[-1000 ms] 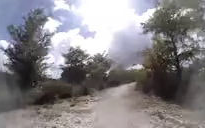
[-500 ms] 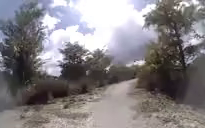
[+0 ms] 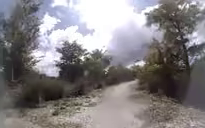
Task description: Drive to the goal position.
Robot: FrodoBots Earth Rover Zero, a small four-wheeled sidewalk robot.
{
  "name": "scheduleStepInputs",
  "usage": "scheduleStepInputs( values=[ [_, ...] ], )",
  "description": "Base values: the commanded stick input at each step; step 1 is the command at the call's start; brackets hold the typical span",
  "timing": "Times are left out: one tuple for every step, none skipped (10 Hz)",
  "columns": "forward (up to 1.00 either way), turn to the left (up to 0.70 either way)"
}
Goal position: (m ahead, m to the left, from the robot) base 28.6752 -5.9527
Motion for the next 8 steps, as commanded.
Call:
scheduleStepInputs(
  values=[
    [0.7,0.0],
    [0.7,0.0],
    [0.7,0.0],
    [0.7,0.0],
    [0.7,0.0],
    [0.7,0.0],
    [0.7,0.0],
    [0.7,0.0]
  ],
)
